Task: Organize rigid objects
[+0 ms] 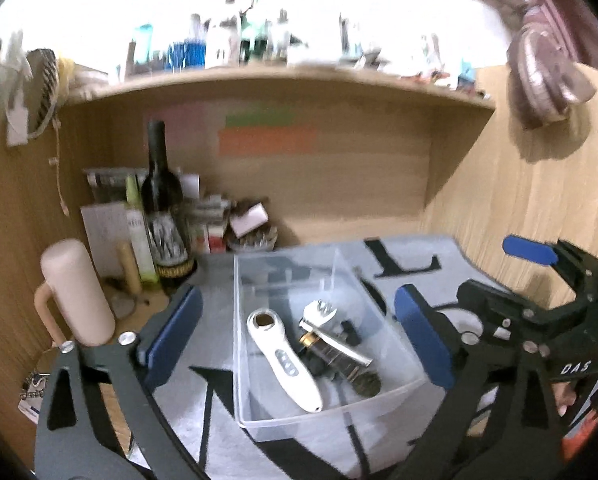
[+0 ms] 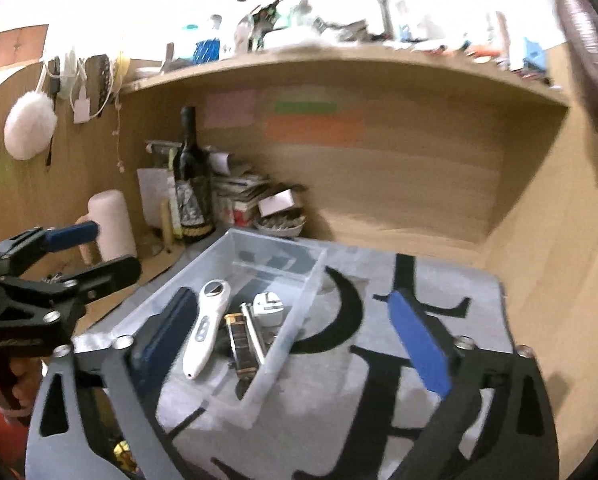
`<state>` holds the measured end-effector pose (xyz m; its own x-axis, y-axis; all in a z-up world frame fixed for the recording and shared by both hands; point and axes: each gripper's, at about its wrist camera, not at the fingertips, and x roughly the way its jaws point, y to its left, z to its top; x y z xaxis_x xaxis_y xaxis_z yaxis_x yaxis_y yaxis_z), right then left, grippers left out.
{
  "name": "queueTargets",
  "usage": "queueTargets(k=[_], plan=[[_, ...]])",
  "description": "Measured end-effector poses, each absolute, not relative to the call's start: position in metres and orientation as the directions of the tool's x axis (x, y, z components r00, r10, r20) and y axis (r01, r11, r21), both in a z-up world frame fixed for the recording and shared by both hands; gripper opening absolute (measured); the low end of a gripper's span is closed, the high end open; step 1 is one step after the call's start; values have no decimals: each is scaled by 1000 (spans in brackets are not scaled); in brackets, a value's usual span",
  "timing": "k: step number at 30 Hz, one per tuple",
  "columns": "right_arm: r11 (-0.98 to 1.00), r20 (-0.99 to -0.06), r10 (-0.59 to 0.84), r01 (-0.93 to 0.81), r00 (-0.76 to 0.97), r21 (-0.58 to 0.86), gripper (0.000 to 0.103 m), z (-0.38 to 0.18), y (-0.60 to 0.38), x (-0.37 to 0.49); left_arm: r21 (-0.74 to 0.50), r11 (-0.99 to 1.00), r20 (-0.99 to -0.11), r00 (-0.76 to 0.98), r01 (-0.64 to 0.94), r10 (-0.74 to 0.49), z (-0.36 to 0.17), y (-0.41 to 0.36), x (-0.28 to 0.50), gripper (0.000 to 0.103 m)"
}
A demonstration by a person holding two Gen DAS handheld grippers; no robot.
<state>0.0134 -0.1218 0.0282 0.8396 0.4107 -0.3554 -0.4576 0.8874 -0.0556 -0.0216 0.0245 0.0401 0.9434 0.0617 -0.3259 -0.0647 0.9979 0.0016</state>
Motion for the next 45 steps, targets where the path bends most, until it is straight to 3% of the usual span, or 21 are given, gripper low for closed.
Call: queueTargets(k=[7, 16, 45], plan=[[912, -316, 374, -407, 872, -45, 103, 22, -138, -8, 2, 999, -258, 965, -50, 49, 38, 9, -38, 103], [921, -320, 358, -389, 877, -35, 103, 13, -150, -10, -17, 1000, -282, 959, -27, 21, 26, 1, -26, 103], [923, -307, 354, -382, 884, -37, 103, 16, -149, -10, 22, 999, -240, 970, -36, 41, 28, -3, -26, 103]])
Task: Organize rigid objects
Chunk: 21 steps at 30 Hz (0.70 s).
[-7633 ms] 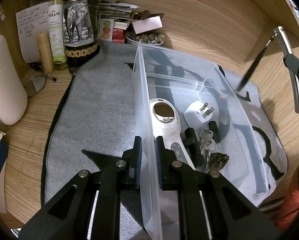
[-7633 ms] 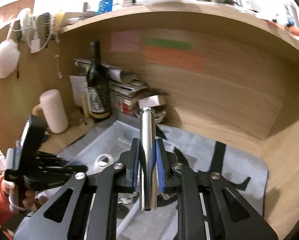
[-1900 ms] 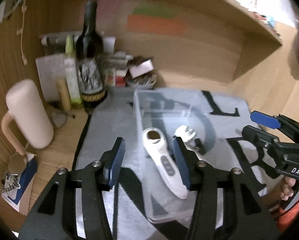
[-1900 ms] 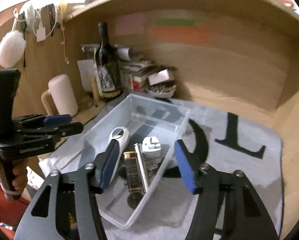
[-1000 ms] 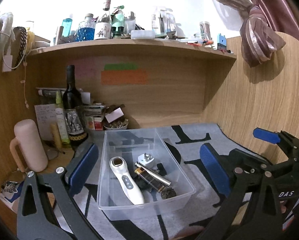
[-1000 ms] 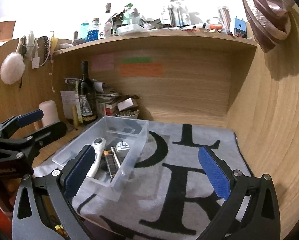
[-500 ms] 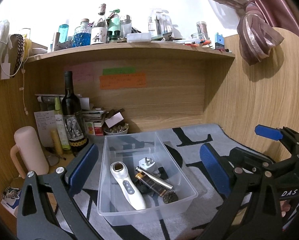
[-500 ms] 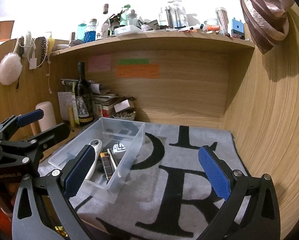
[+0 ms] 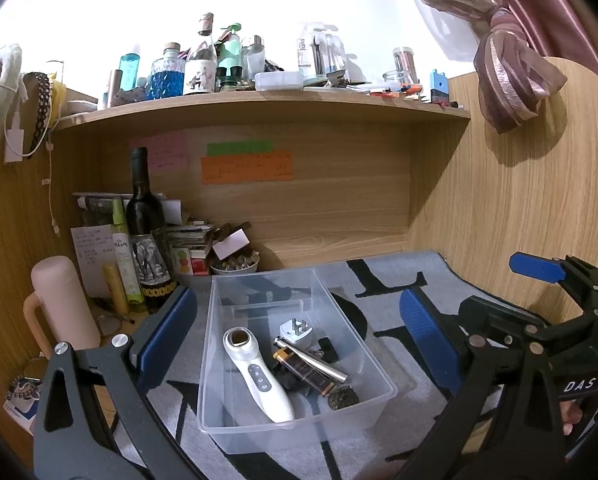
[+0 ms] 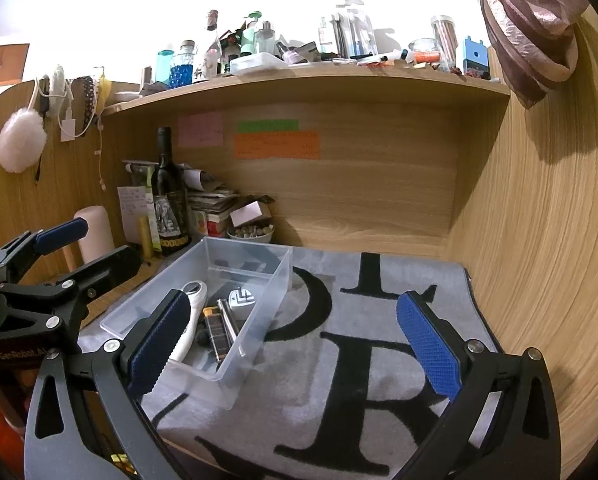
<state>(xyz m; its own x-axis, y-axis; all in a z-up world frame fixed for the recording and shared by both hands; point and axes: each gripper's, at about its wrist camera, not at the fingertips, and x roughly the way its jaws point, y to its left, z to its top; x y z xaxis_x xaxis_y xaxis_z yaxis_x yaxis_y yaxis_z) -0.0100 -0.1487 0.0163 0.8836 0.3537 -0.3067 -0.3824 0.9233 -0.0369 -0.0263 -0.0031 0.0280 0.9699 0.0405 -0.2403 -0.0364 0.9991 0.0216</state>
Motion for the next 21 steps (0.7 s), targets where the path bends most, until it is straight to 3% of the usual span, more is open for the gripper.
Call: queueTargets(k=[21], plan=[[921, -309, 358, -388, 881, -39, 103, 16, -142, -9, -8, 999, -246, 969, -34, 32, 27, 4, -25, 103]])
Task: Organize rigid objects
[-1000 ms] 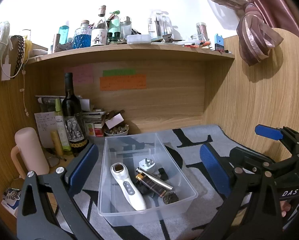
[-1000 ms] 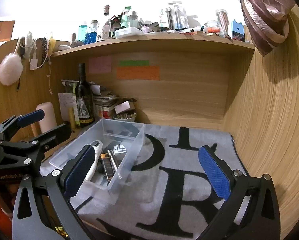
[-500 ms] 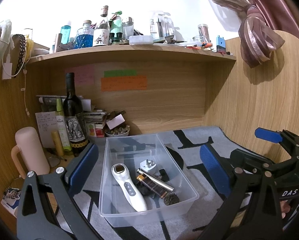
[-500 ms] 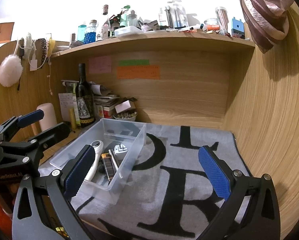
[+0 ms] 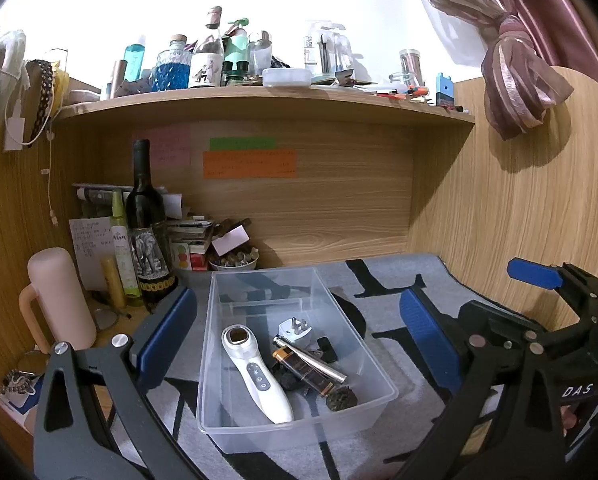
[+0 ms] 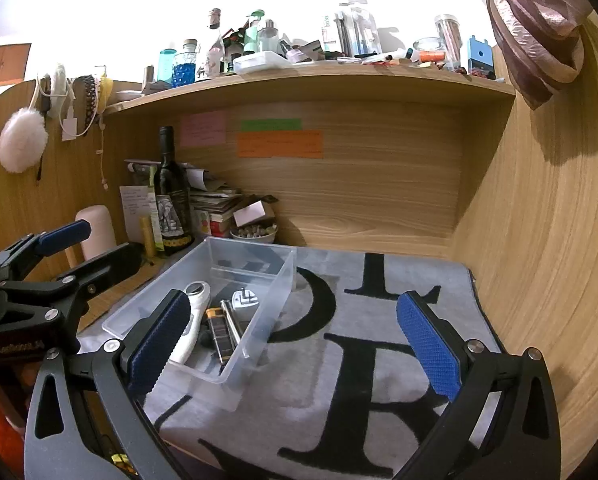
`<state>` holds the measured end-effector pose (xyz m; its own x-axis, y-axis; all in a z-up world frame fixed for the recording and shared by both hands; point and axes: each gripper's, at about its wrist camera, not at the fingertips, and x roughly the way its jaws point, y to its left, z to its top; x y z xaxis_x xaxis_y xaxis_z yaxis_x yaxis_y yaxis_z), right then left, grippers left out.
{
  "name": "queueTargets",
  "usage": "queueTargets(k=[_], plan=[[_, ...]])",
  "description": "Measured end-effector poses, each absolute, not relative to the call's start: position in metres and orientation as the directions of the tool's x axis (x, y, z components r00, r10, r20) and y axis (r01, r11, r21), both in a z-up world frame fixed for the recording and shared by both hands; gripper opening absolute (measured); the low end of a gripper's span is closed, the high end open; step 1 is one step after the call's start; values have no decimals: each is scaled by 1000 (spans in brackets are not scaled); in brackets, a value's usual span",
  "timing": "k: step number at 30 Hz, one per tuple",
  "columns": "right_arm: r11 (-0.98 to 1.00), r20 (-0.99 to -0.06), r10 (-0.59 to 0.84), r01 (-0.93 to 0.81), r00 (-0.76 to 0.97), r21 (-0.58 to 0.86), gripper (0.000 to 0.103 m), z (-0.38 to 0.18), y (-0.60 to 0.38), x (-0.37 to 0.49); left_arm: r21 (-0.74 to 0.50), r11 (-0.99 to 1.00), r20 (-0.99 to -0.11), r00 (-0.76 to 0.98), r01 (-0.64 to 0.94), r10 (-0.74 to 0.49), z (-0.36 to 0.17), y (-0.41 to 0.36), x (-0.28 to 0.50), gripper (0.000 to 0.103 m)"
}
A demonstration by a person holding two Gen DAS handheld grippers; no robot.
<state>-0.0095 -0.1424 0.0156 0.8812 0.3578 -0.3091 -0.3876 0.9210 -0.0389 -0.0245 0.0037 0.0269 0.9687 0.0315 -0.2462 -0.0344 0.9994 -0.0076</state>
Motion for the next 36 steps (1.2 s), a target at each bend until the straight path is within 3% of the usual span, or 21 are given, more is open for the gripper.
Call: queueTargets(k=[36], plan=[[925, -302, 356, -378, 885, -18, 103, 18, -138, -14, -16, 1000, -267, 964, -9, 5, 25, 1, -21, 103]])
